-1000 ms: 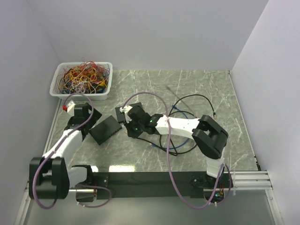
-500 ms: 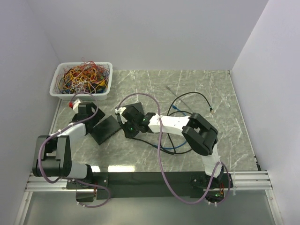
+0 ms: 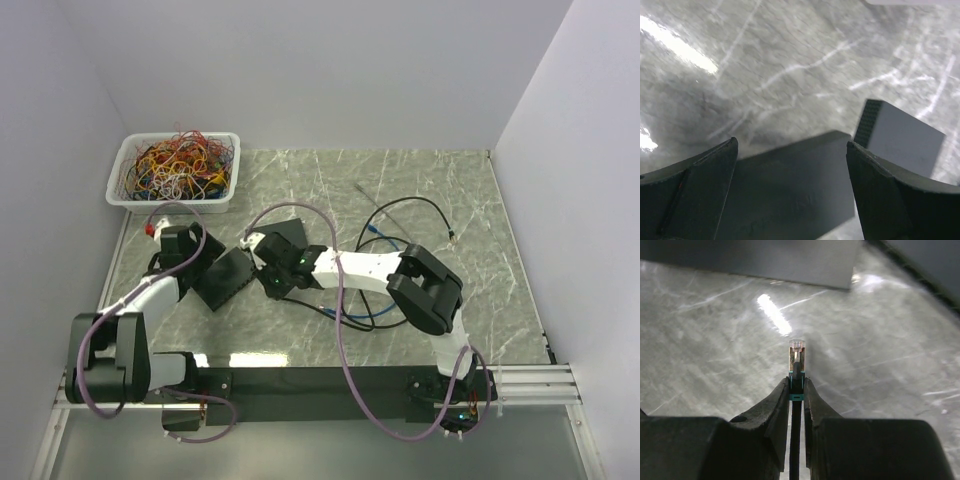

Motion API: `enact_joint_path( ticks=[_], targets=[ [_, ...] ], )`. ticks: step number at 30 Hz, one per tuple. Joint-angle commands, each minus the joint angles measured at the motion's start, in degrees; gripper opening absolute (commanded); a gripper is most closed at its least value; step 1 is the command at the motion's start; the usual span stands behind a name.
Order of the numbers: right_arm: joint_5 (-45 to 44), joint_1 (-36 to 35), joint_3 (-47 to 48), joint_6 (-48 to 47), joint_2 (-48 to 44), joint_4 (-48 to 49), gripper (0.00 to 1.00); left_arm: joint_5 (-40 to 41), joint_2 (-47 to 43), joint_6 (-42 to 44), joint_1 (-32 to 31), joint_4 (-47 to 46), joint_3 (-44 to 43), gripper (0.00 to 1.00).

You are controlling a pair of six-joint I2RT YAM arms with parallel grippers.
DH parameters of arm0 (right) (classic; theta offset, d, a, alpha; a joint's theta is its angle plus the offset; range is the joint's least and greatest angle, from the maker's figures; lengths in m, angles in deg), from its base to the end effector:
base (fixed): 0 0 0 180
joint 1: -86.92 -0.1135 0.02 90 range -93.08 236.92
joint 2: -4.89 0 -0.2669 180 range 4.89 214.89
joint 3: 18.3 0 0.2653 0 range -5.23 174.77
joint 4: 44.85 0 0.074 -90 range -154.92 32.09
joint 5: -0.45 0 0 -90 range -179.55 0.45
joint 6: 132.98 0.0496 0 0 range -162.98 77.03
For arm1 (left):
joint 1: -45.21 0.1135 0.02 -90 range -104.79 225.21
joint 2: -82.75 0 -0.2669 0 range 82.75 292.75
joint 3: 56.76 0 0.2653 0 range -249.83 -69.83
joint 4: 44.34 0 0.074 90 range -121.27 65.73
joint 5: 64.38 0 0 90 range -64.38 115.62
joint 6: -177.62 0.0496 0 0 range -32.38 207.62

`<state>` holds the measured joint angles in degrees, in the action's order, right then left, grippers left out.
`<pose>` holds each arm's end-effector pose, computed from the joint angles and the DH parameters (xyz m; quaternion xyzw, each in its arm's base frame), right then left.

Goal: Insert the plug into the switch port

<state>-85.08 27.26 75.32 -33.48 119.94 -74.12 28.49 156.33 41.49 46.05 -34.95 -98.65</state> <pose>0.2281 0.3974 0.1628 -0.4108 0.8468 0.2209 0.2558 0.2634 0.0063 0.1490 -0.3721 0.8305 -0.1383 0.3908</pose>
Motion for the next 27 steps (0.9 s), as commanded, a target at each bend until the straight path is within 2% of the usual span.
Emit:
enact_joint_path(
  ticks=[1, 8, 10, 15, 19, 27],
  targets=[
    [-2.4, -2.5, -0.1, -0.8, 0.0, -0.8, 0.0, -3.3, -3.7, -2.3, -0.6, 0.8, 1.5, 0.95],
    [-3.6, -4.7, -3.9, 0.3, -1.6, 1.2, 0.0, -8.0, -6.4, -4.7, -0.5, 0.1, 4.4, 0.95],
    [-4.3, -5.0, -4.8, 0.1, -2.0, 1.8, 0.0, -9.3, -6.9, -5.8, -2.2, -1.1, 5.8, 0.95],
    [-4.4, -5.9, -4.1, -0.4, -1.8, 1.7, 0.0, -5.9, -7.0, -5.3, -2.9, -1.0, 6.4, 0.96],
    [-6.8, -6.3, -3.3, -0.9, -2.0, 0.9, 0.0, -7.4, -4.6, -5.1, -3.0, -0.9, 3.9, 0.95],
    [-7.7, -7.4, -5.3, -1.8, -5.0, -0.4, 0.0, -10.3, -3.0, -9.0, -7.1, -5.3, 6.2, 0.95]
  ],
)
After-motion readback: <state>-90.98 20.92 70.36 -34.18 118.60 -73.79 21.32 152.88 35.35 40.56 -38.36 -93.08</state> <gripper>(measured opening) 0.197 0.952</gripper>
